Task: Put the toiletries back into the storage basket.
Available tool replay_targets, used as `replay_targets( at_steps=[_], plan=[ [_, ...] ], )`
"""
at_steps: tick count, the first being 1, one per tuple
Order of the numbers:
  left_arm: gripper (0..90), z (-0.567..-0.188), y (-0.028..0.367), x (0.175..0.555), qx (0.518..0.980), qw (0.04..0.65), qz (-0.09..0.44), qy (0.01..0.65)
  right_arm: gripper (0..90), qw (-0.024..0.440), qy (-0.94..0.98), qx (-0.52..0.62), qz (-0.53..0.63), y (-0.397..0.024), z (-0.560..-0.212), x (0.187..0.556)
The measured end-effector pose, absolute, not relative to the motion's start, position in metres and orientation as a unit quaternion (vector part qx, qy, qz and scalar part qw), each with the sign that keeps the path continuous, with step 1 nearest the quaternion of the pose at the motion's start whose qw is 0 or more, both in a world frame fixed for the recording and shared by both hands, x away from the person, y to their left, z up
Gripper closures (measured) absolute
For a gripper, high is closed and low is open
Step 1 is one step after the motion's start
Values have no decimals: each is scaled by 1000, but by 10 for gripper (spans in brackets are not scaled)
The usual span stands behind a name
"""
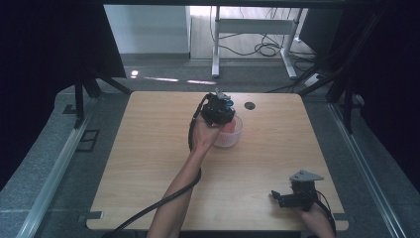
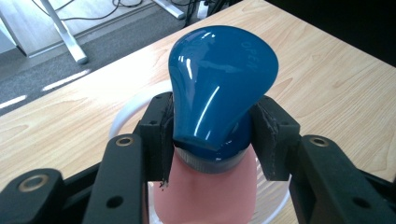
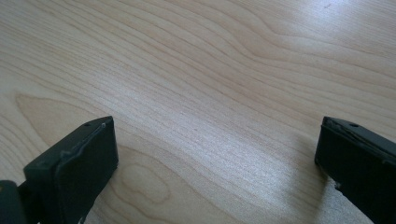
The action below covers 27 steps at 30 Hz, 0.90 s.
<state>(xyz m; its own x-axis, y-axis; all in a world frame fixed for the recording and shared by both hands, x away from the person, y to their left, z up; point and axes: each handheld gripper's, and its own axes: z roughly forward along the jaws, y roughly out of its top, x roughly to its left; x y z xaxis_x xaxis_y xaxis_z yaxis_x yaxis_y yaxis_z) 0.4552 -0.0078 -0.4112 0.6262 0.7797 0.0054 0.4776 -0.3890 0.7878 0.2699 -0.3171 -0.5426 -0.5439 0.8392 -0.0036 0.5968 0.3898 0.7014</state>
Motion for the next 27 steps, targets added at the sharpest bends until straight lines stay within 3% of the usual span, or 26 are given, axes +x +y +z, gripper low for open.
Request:
replay_targets(
  at_steps=[27],
  plan=[
    [523, -437, -3, 460, 804, 397, 166, 410, 0, 182, 814, 441, 333, -317, -543, 270]
  ],
)
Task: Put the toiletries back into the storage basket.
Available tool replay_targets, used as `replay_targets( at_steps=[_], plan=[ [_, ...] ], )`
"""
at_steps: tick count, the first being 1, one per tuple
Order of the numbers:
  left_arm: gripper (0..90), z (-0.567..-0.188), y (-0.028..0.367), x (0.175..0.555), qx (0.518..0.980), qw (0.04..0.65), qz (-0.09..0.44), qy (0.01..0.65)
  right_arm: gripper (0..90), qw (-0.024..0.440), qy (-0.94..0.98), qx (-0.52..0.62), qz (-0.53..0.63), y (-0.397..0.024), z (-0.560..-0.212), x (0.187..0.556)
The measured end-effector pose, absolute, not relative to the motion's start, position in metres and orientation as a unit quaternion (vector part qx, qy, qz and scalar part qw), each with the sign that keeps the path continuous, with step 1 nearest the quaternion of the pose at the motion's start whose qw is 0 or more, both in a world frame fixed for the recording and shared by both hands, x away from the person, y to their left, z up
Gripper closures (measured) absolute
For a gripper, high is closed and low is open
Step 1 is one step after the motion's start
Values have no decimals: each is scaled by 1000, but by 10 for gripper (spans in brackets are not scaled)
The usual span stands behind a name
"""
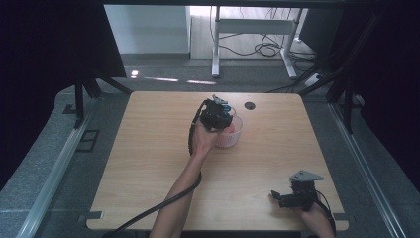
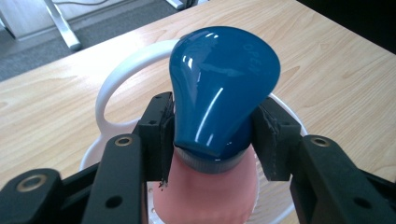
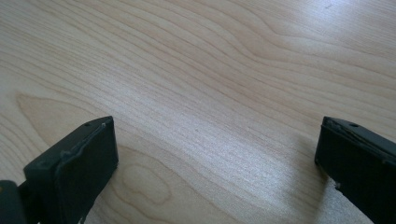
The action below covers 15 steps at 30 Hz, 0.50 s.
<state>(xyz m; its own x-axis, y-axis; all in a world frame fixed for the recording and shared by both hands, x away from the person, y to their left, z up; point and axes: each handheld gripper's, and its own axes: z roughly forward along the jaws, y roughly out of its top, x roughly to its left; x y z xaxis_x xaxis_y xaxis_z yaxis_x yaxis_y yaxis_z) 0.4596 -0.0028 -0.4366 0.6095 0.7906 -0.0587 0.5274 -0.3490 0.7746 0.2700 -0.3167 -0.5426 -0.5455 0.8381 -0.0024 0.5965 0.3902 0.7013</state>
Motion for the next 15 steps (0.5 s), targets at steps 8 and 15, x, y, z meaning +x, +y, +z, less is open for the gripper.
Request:
replay_targets(
  at_steps=[8, 15],
  plan=[
    [462, -439, -4, 459, 809, 389, 164, 409, 0, 181, 814, 441, 332, -316, -543, 270],
    [387, -440, -5, 458, 804, 395, 164, 413, 0, 181, 814, 441, 332, -316, -543, 270]
  ],
)
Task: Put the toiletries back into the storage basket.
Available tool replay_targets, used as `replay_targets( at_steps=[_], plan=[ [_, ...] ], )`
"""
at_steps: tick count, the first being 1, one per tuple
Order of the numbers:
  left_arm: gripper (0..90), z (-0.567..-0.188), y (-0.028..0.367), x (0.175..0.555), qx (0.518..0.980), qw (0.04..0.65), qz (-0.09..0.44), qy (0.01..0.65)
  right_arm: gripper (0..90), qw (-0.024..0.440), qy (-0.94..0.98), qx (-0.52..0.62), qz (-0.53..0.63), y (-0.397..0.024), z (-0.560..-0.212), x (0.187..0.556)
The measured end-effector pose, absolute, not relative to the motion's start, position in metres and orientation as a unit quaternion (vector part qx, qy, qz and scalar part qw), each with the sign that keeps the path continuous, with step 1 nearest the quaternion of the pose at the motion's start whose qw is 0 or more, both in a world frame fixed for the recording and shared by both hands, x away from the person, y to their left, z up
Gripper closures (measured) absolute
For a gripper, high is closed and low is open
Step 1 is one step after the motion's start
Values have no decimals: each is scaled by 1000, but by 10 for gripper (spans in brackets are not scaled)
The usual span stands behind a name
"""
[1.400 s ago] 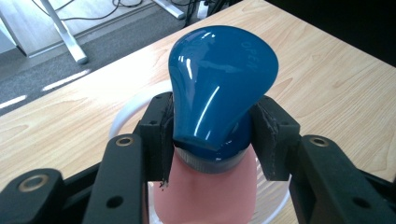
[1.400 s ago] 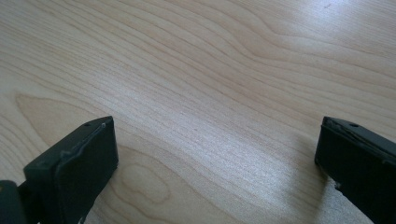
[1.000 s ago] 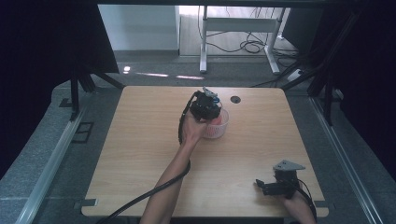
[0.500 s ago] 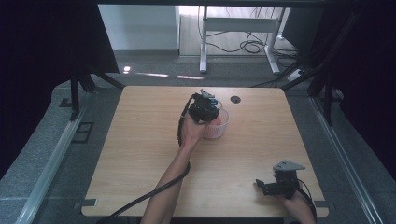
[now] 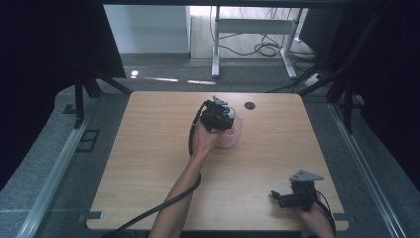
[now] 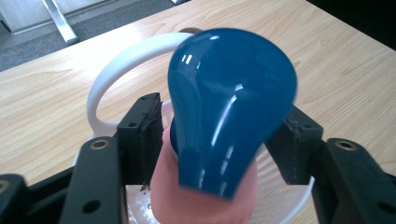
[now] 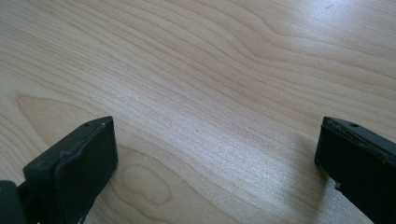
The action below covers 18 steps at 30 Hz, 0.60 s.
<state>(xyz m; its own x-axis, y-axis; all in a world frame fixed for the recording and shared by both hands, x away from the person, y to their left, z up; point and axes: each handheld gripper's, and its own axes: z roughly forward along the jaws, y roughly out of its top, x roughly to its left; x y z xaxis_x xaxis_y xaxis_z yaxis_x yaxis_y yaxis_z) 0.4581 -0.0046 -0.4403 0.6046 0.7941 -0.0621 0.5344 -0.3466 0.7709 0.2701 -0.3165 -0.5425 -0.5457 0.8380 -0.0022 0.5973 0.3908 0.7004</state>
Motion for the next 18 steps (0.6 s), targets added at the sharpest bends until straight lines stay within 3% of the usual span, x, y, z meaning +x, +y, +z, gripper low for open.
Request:
replay_targets(
  at_steps=[18],
  plan=[
    [130, -427, 3, 452, 797, 414, 157, 411, 0, 181, 814, 440, 332, -316, -543, 270]
  ],
)
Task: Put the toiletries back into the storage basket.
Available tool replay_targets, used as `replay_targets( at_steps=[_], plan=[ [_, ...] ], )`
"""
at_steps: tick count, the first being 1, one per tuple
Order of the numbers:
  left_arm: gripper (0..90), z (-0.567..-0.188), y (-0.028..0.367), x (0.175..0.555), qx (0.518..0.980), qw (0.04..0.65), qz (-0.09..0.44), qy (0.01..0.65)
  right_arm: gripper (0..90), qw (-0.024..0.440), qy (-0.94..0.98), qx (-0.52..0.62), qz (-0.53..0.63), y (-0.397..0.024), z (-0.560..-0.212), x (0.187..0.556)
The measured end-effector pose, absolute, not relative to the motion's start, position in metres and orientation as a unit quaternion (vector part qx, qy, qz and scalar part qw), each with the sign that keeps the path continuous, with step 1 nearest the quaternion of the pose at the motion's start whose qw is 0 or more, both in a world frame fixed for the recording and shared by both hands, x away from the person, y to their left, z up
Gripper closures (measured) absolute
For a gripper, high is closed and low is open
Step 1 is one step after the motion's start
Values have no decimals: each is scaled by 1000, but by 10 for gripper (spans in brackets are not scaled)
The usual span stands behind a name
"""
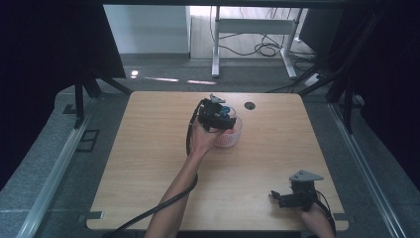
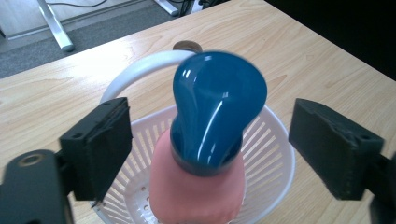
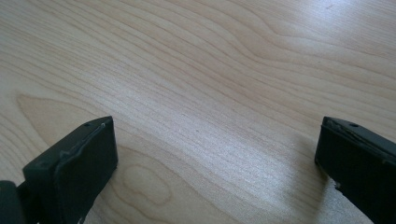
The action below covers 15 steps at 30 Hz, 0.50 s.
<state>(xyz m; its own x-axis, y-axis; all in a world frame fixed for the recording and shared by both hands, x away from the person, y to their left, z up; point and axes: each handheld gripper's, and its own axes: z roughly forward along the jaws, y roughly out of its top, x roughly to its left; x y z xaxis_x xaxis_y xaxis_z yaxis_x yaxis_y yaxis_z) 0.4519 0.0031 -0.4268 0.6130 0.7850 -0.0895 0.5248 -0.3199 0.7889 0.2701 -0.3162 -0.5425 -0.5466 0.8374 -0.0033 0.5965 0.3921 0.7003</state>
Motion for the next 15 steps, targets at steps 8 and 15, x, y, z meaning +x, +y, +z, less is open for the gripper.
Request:
replay_targets(
  at_steps=[8, 15],
  plan=[
    [111, -423, 4, 446, 801, 413, 158, 403, 0, 181, 814, 440, 332, -316, -543, 270],
    [108, -418, 9, 441, 801, 418, 156, 399, 0, 181, 814, 440, 332, -316, -543, 270]
  ],
)
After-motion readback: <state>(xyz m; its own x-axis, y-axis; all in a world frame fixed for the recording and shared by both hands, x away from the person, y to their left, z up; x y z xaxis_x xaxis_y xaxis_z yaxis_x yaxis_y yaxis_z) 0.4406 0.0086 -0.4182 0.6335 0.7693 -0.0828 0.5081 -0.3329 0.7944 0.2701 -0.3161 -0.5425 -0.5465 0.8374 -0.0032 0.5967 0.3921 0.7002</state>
